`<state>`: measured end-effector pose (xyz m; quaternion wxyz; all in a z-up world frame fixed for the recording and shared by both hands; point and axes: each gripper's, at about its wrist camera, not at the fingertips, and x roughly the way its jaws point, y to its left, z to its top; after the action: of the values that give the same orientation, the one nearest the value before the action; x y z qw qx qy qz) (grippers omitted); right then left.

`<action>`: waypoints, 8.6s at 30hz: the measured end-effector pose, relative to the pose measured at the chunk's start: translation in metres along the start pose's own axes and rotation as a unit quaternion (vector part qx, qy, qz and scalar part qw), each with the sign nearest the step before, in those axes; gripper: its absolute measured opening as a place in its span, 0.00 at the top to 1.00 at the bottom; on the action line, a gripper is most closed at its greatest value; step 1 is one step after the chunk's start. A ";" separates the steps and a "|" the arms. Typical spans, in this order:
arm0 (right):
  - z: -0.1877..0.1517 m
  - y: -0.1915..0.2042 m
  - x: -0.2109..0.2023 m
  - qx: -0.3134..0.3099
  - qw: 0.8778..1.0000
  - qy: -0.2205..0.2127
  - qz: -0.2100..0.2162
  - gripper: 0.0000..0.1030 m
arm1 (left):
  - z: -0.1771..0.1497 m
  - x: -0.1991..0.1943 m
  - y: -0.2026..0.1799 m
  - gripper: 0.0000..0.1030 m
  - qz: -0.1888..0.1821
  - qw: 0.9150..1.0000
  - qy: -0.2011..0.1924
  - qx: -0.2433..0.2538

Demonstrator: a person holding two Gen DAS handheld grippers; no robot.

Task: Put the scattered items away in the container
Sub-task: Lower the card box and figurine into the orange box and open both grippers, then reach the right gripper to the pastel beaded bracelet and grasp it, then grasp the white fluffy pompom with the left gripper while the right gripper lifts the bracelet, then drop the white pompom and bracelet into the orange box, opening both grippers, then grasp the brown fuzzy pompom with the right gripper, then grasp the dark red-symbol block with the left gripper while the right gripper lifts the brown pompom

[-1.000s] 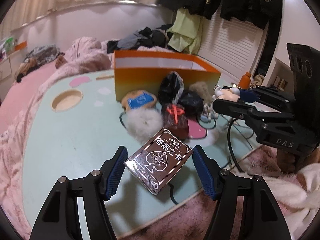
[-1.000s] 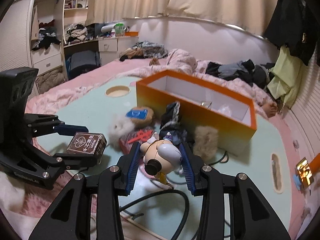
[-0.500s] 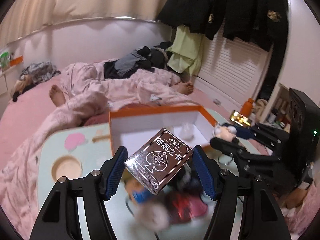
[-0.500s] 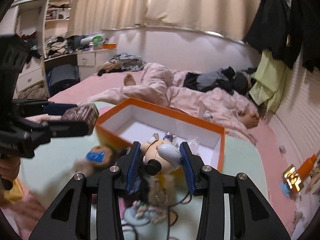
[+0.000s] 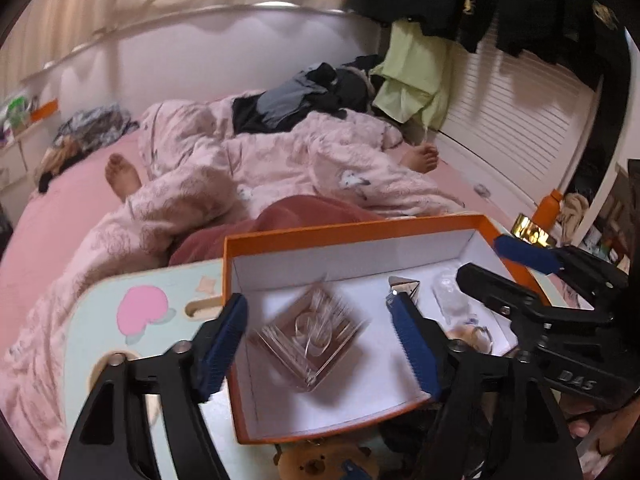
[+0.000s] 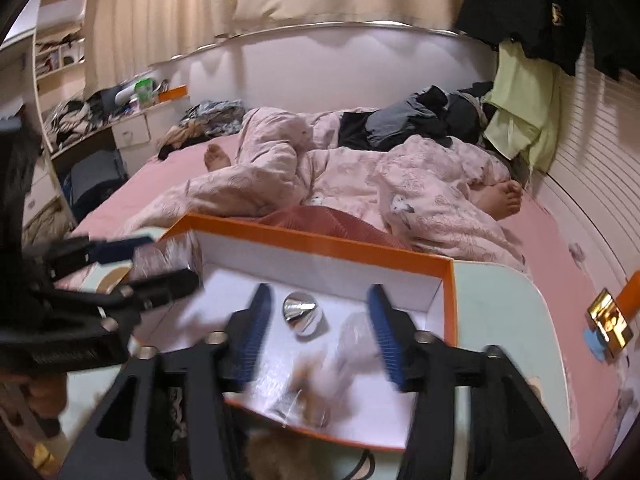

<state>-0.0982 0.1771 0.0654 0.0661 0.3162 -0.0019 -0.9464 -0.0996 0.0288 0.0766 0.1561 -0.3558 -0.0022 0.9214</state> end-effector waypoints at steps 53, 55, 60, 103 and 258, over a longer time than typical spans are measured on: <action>-0.121 0.001 -0.060 0.026 0.996 0.078 0.037 0.01 | -0.157 -0.067 -0.005 0.00 0.072 0.994 0.076 0.012; -0.114 0.004 -0.055 0.022 0.996 0.077 0.033 0.08 | -0.157 -0.066 -0.005 0.00 0.071 0.995 0.075 0.012; -0.106 0.017 -0.039 -0.004 0.996 0.089 0.027 0.22 | -0.157 -0.066 -0.006 0.00 0.071 0.995 0.075 0.012; -0.120 0.017 -0.068 0.004 0.999 0.019 0.042 0.83 | -0.132 -0.058 0.002 0.65 0.051 0.998 0.009 -0.031; -0.082 -0.016 -0.073 0.075 0.995 -0.021 0.055 0.76 | -0.053 -0.091 -0.025 0.63 -0.009 0.998 -0.028 0.053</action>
<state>0.0065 0.2052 0.0430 0.0941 0.3003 -0.0919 -0.9447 0.0066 0.0206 0.0996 0.1832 -0.3212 0.0385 0.9283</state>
